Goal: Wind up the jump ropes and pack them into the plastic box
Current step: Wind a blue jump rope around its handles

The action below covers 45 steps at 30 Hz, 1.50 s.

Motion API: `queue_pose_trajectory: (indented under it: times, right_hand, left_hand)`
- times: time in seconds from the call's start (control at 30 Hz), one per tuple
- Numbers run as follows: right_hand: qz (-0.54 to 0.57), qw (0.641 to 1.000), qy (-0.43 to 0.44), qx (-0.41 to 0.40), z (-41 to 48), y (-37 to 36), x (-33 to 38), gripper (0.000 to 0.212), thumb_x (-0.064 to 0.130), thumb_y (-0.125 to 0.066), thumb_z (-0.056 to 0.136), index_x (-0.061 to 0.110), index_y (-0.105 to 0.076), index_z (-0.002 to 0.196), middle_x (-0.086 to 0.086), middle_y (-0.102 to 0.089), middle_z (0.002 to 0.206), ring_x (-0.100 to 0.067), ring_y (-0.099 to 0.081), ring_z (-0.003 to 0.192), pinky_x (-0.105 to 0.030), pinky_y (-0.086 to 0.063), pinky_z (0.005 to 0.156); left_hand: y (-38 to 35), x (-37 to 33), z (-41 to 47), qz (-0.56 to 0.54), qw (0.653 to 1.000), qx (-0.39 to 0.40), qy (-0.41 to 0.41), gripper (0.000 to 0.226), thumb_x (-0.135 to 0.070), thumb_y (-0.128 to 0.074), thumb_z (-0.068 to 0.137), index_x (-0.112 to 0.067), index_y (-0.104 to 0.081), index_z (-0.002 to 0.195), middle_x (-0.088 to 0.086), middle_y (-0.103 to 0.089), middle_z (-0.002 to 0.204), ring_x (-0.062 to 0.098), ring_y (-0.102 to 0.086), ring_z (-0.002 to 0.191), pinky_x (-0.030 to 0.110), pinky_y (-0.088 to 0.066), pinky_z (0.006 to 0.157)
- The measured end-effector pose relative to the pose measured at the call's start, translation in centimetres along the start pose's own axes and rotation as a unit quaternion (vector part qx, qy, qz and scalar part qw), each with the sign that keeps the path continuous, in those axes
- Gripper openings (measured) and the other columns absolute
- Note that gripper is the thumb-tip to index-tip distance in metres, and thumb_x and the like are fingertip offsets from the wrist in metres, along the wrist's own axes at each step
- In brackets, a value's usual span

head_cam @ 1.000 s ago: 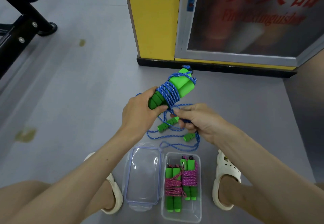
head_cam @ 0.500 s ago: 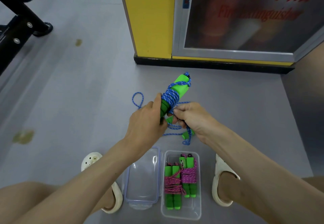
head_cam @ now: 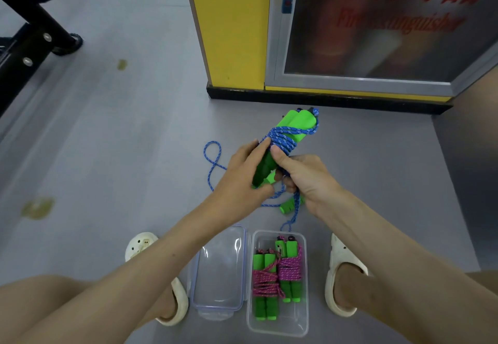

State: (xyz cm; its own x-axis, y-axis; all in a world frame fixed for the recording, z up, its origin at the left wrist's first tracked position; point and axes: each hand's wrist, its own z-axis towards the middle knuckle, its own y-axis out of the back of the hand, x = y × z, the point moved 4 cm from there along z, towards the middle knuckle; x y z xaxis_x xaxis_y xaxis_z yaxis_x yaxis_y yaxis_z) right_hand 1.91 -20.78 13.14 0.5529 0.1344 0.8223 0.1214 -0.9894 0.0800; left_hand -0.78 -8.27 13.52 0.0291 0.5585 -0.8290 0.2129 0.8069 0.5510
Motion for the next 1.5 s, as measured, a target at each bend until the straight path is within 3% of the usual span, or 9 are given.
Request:
queue_pose_trajectory:
  times: [0.23,0.33,0.47,0.63,0.87,1.07,1.2,1.37,1.5]
  right_hand:
    - [0.017,0.996,0.004,0.086,-0.1,-0.5,0.3,0.037,0.037,-0.058,0.091,0.004,-0.060,0.076,-0.005,-0.053,0.059,-0.010,-0.031,0.044,-0.020,-0.029,0.045]
    - [0.051,0.990,0.016,0.131,-0.4,-0.9,0.9,0.035,0.036,-0.057,0.090,0.006,-0.059,0.072,-0.004,-0.052,0.058,-0.008,-0.030,0.043,-0.022,-0.027,0.047]
    - [0.022,0.988,0.031,0.152,-0.5,-0.9,1.4,0.037,0.040,-0.058,0.087,0.004,-0.062,0.077,-0.005,-0.055,0.060,-0.008,-0.033,0.044,-0.019,-0.030,0.046]
    - [-0.045,0.995,0.030,0.087,-0.6,-0.5,0.9,0.033,0.034,-0.061,0.089,0.004,-0.069,0.079,-0.003,-0.056,0.055,-0.008,-0.036,0.039,-0.018,-0.031,0.041]
    - [-0.146,0.983,0.054,0.097,-0.4,-0.5,0.7,0.008,0.017,-0.073,0.082,0.010,-0.069,0.082,-0.001,-0.054,0.053,-0.003,-0.037,0.034,-0.014,-0.030,0.036]
    - [-0.233,0.968,0.084,0.043,0.0,-0.2,0.8,0.011,0.024,-0.069,0.085,0.018,-0.073,0.077,0.000,-0.064,0.069,-0.012,-0.055,0.065,-0.027,-0.045,0.066]
    - [-0.097,0.989,-0.001,0.107,-0.5,-0.8,0.7,0.021,0.019,-0.057,0.094,0.003,-0.070,0.090,-0.002,-0.050,0.056,-0.006,-0.034,0.039,-0.017,-0.030,0.039]
    - [-0.060,0.988,-0.028,0.142,-0.4,-1.6,0.6,0.026,0.023,-0.052,0.097,0.001,-0.065,0.094,0.003,-0.041,0.042,-0.005,-0.022,0.033,-0.017,-0.015,0.036]
    - [-0.019,0.989,-0.016,0.147,-0.6,-2.3,0.9,0.031,0.031,-0.055,0.095,0.008,-0.065,0.076,0.000,-0.038,0.047,-0.007,-0.020,0.038,-0.017,-0.016,0.036]
  left_hand:
    - [3.1,1.2,0.6,-0.156,0.966,-0.088,0.186,0.033,-0.035,-0.063,0.089,-0.020,-0.058,0.118,-0.004,-0.063,0.107,0.008,-0.061,0.092,0.024,-0.051,0.075]
    - [3.0,1.5,-0.1,-0.263,0.927,0.020,0.266,0.054,-0.055,-0.062,0.079,-0.020,-0.058,0.120,0.002,-0.069,0.105,0.015,-0.068,0.088,0.031,-0.055,0.068]
    - [3.1,0.4,-0.7,-0.361,0.896,0.098,0.240,0.047,-0.044,-0.063,0.073,-0.016,-0.061,0.110,0.006,-0.074,0.094,0.021,-0.071,0.079,0.029,-0.058,0.065]
    - [4.5,0.8,0.0,-0.204,0.956,-0.019,0.208,0.034,-0.023,-0.077,0.078,-0.016,-0.063,0.108,0.011,-0.072,0.091,0.025,-0.070,0.068,0.034,-0.058,0.060]
    - [4.9,0.9,0.1,0.005,0.984,-0.129,0.121,0.039,-0.030,-0.079,0.074,-0.023,-0.063,0.109,0.004,-0.069,0.085,0.026,-0.067,0.076,0.040,-0.057,0.068]
    - [5.2,0.7,-0.2,0.200,0.962,-0.166,0.082,0.047,-0.042,-0.069,0.081,-0.029,-0.052,0.124,0.002,-0.067,0.091,0.029,-0.059,0.084,0.036,-0.048,0.069]
    - [5.1,0.3,-0.3,0.299,0.936,-0.182,0.045,0.047,-0.043,-0.063,0.087,-0.027,-0.046,0.128,0.004,-0.065,0.088,0.033,-0.059,0.078,0.034,-0.042,0.062]
    - [3.4,-1.1,-0.7,0.420,0.887,-0.190,-0.026,0.053,-0.015,-0.086,0.059,-0.010,-0.064,0.107,0.003,-0.058,0.058,0.025,-0.050,0.042,0.022,-0.023,0.042]
    - [3.0,-1.4,-0.3,0.444,0.870,-0.210,-0.041,0.054,-0.002,-0.085,0.048,-0.004,-0.066,0.099,0.004,-0.057,0.055,0.024,-0.052,0.039,0.018,-0.019,0.041]
